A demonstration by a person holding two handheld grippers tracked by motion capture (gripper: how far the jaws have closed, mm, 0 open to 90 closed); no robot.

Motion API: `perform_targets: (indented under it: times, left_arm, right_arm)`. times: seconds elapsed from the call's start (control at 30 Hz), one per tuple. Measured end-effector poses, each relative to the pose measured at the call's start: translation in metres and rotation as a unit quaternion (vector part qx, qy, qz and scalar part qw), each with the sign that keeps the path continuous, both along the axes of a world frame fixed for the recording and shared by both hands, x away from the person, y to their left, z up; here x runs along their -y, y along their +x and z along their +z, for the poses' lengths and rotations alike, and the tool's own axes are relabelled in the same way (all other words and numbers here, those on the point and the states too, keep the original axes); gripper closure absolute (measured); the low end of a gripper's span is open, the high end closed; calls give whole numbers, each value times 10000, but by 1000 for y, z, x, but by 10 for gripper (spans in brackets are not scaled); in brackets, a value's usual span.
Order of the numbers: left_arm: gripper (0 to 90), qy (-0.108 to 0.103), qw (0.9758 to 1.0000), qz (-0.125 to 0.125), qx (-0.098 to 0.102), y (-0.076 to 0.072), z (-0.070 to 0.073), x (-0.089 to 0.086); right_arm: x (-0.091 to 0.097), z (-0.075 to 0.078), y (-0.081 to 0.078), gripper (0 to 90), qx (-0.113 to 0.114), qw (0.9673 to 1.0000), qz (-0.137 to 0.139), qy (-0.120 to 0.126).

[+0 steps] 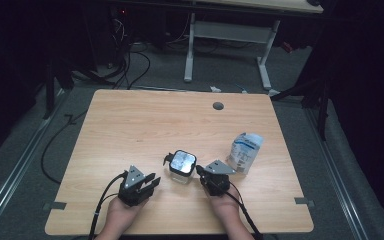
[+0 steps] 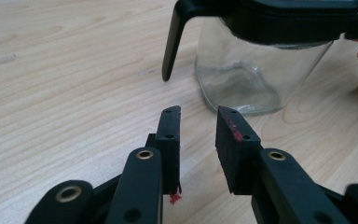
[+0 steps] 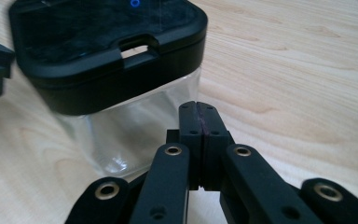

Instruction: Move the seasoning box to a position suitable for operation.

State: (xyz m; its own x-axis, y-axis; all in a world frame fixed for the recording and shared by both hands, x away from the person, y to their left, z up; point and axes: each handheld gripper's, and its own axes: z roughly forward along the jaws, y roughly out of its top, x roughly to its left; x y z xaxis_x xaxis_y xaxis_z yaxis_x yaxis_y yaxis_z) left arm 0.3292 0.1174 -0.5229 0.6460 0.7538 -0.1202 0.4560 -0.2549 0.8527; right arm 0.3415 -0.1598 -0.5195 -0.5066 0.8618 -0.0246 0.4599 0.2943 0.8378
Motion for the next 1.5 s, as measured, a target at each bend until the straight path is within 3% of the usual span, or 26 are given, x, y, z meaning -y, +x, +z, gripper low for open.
perform_targets:
  times: [0.1,0.2,0.27,0.37,0.43,0.67,0.8,0.93,1.23,1.5]
  left_arm:
    - [696,-276,9996,81,14,6,7,-1]
    - [685,-313,9994,126,106,10,12,0]
    - [680,-361,9992,125,121,13,16,2]
    - [689,-252,9994,59,228,17,26,5]
    - [704,-156,9995,14,287,20,33,8]
    - [716,219,9978,-5,626,24,46,20]
    - [820,-70,9986,-58,512,29,49,23]
    - [899,-145,9990,-44,424,37,50,27]
    - [900,-100,9986,-76,508,44,56,35]
    - [900,70,9987,-67,495,50,54,40]
  right_arm:
    - [9,-2,-6,858,-53,10000,-26,72]
    - [17,-5,-11,833,-70,9999,-45,137]
    - [29,-8,-18,815,-170,9988,-45,465]
    - [32,-4,-22,817,-106,9991,-44,406]
    - [36,-1,-24,822,-105,9986,-24,527]
    - [34,-1,-27,833,-59,9995,-23,325]
    - [35,-1,-26,830,-81,9993,-87,352]
    - [35,-2,-26,820,-61,9995,-86,296]
    - [33,-1,-27,839,-43,9994,37,346]
    - [33,-1,-28,849,-17,9993,101,346]
